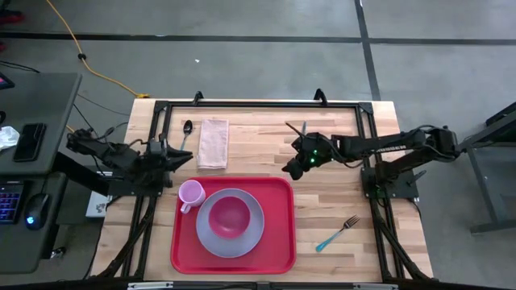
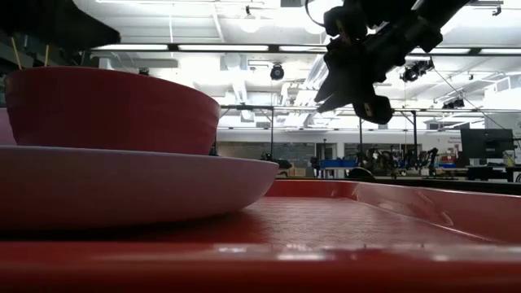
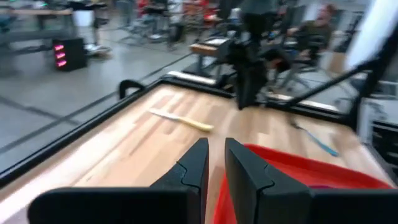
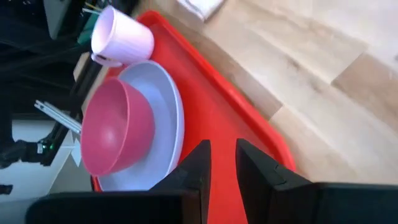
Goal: Set up tray
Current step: Put the peach napkin to the right of the purple plate on the orange serving tray
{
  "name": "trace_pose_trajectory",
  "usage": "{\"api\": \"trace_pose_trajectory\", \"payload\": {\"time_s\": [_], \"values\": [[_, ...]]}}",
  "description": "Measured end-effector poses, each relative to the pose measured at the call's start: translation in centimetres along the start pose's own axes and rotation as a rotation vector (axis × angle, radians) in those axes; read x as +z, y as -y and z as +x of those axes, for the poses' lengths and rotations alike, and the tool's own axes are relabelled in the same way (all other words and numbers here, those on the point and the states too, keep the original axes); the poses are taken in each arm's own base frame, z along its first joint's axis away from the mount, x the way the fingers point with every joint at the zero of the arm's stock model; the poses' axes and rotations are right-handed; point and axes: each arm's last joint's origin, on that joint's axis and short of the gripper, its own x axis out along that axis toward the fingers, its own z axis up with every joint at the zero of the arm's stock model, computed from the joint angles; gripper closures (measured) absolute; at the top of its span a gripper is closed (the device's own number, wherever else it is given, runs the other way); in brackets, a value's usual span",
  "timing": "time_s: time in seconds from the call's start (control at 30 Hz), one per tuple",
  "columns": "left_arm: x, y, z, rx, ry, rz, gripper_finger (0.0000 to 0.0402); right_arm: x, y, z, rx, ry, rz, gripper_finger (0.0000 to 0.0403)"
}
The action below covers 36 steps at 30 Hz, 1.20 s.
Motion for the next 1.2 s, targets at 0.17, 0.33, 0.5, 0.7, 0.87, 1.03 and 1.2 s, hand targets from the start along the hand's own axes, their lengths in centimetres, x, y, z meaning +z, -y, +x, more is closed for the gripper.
{"api": "trace_pose_trajectory", "payload": {"time_s": [0.17,0.33,0.5,0.7,0.87,1.03,1.2], "values": [[-0.6,0.5,1.0,0.104,-0.041,-0.071,0.0316,0.9,0.1,-0.1,0.023,0.049,-0.034,0.035],[-1.3,1.1,1.9,0.179,-0.084,-0.077,0.0316,1.3,0.5,-0.3,0.013,0.067,-0.076,0.035],[-2.4,1.3,2.5,0.238,-0.157,-0.12,0.0316,1.5,0.7,-0.3,-0.018,0.096,-0.182,0.035],[-3.4,1.3,2.8,0.289,-0.216,-0.187,0.0316,1.6,0.7,-0.3,-0.055,0.123,-0.323,0.035],[-3.5,0.8,3.1,0.318,-0.245,-0.245,0.0316,2.1,0.4,-0.4,-0.061,0.188,-0.386,0.035],[-3.6,-0.4,4.0,0.362,-0.317,-0.314,0.0316,2.1,0.4,-0.4,-0.064,0.201,-0.387,0.035],[-3.5,-1.9,5.2,0.37,-0.383,-0.389,0.0316,2.1,0.4,-0.4,-0.064,0.201,-0.387,0.035]]}}
